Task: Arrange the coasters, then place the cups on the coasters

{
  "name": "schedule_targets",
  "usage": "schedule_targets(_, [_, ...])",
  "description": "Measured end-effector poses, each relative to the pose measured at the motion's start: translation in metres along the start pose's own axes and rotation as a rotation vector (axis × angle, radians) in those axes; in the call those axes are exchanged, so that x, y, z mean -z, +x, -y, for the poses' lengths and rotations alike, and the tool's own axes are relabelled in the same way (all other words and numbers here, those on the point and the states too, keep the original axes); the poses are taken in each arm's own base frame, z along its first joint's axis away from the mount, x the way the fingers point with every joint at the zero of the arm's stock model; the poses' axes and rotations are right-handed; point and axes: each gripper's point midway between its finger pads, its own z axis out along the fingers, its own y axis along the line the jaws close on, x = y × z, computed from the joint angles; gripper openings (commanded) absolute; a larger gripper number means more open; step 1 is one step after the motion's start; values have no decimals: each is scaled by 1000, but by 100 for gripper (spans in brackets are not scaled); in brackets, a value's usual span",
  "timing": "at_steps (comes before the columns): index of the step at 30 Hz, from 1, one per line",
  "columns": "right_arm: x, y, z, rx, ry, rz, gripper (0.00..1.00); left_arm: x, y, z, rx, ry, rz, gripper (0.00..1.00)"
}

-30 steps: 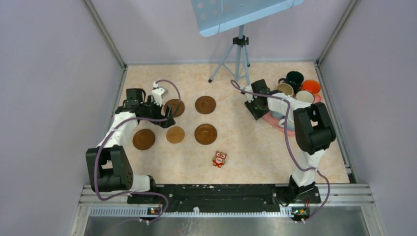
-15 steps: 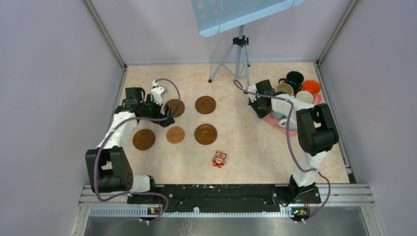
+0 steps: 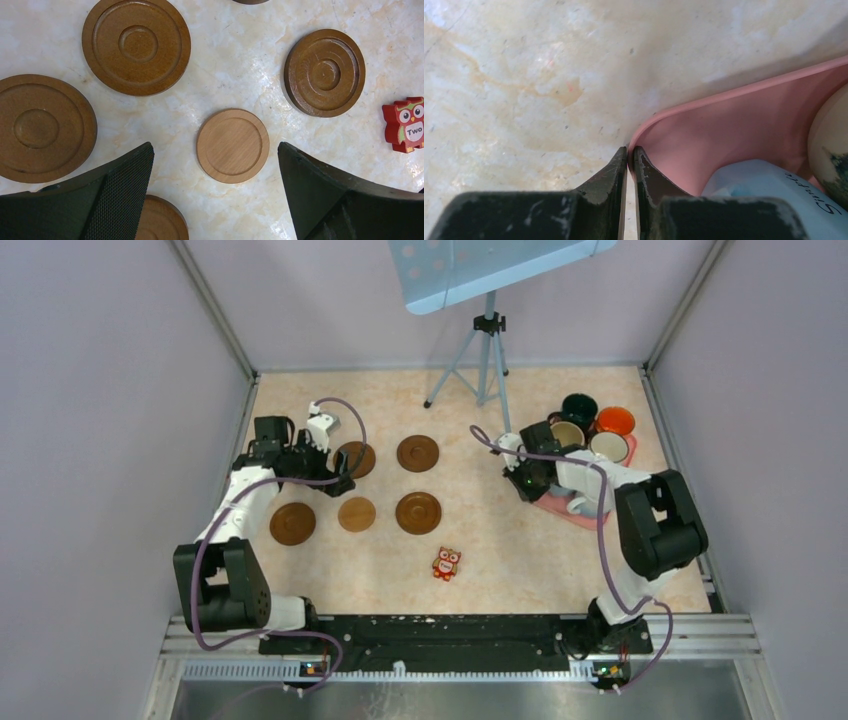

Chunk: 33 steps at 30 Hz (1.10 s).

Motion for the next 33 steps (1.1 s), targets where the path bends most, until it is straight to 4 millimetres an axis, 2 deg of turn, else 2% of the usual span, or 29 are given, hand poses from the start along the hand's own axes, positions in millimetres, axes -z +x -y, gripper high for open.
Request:
schedule_targets(12, [14, 29, -35, 90, -63, -38, 8, 1, -2, 2, 3, 9, 3, 99])
schedule_targets(23, [26, 52, -44, 165, -115, -122, 10, 3, -5, 2, 1, 9, 6, 99])
schedule_targets(28, [34, 70, -49, 219, -158, -197, 11, 3, -7, 2, 0, 12, 10, 99])
schedule_targets(33, [39, 79, -55, 267, -183, -236, 19, 4, -12, 3, -5, 16, 21, 99])
